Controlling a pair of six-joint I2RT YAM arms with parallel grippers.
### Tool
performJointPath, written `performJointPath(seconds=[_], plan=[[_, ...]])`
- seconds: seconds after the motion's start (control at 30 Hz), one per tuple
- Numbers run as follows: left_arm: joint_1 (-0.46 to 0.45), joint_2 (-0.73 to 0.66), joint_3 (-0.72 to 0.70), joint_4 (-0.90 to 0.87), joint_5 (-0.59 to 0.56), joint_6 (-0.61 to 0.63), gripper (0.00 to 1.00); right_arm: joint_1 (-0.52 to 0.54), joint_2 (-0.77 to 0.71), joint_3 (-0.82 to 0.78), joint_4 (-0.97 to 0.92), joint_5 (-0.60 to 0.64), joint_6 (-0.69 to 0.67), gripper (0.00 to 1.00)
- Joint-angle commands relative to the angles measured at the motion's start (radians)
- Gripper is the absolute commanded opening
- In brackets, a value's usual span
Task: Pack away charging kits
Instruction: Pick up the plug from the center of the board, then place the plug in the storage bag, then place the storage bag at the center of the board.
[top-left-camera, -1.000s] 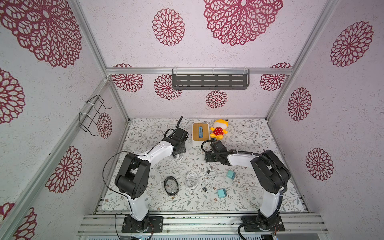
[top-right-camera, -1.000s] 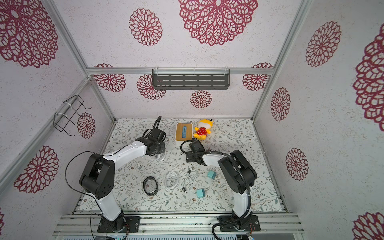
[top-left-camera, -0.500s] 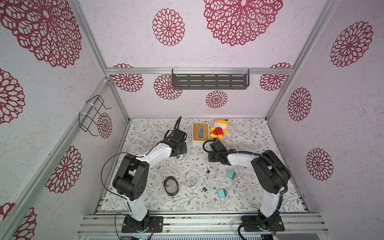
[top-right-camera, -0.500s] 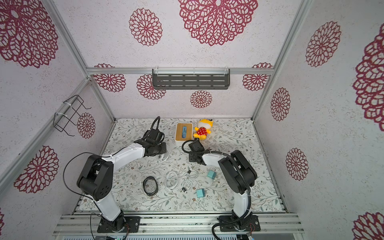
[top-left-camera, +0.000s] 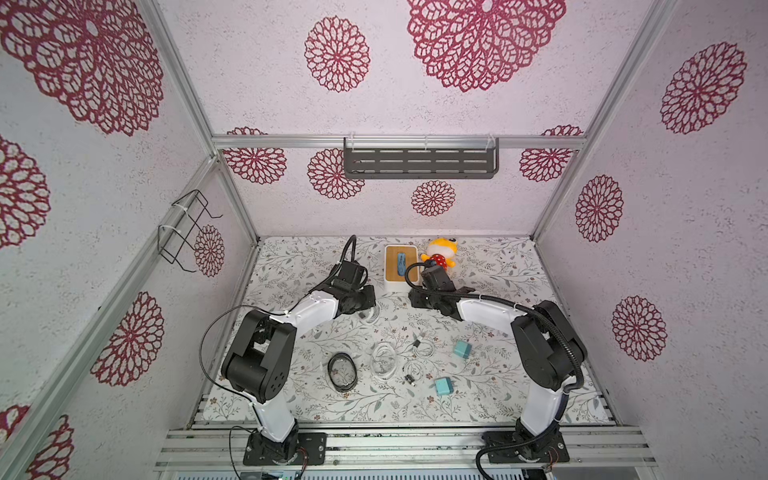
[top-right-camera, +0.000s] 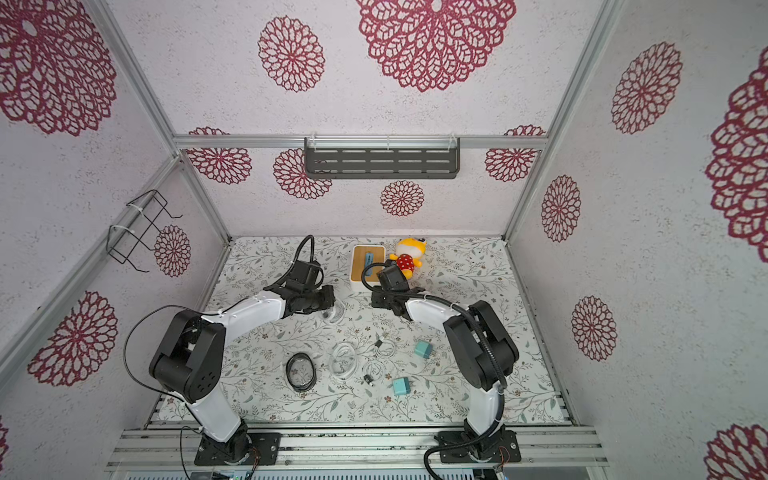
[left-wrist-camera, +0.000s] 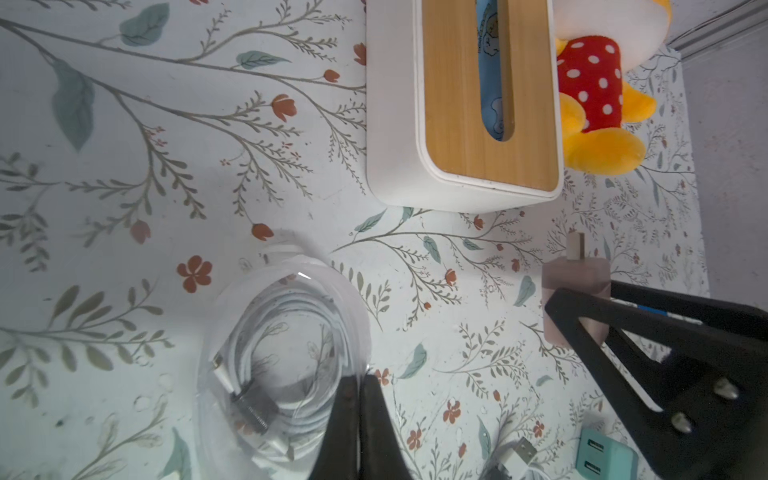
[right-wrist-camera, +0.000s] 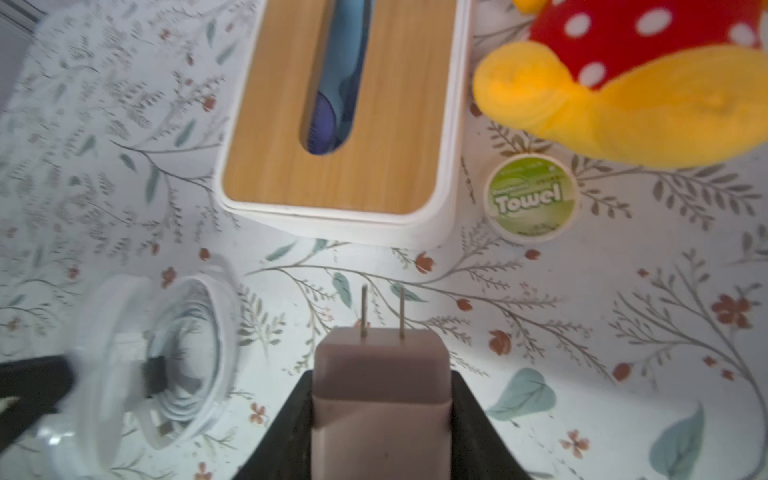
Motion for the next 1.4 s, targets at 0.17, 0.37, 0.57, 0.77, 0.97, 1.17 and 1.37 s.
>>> performJointPath(seconds=[0.17, 0.37, 0.57, 0.77, 0.97, 1.17, 1.37], plan=[[0.010, 0.019, 0.008, 0.098, 0.158, -0.046, 0.00, 0.047, -0.059, -0.007, 0.174, -0.123, 0.113, 0.15], [0.013, -0.018, -0.048, 0.186, 0.200, -0.074, 0.00, 0.068, 0.010, -0.017, 0.251, -0.199, 0.141, 0.11], [0.017, 0.010, -0.045, 0.213, 0.241, -0.088, 0.00, 0.070, 0.024, -0.043, 0.282, -0.183, 0.157, 0.08], [0.055, -0.007, -0.124, 0.348, 0.296, -0.150, 0.00, 0.082, 0.067, -0.039, 0.299, -0.164, 0.183, 0.03], [0.075, 0.038, -0.157, 0.473, 0.378, -0.221, 0.00, 0.098, 0.080, -0.044, 0.248, -0.101, 0.171, 0.02], [0.081, 0.054, -0.181, 0.564, 0.420, -0.268, 0.00, 0.131, 0.103, -0.004, 0.179, -0.042, 0.140, 0.00], [0.082, 0.036, -0.193, 0.568, 0.407, -0.266, 0.00, 0.163, 0.094, 0.010, 0.152, 0.008, 0.115, 0.03]])
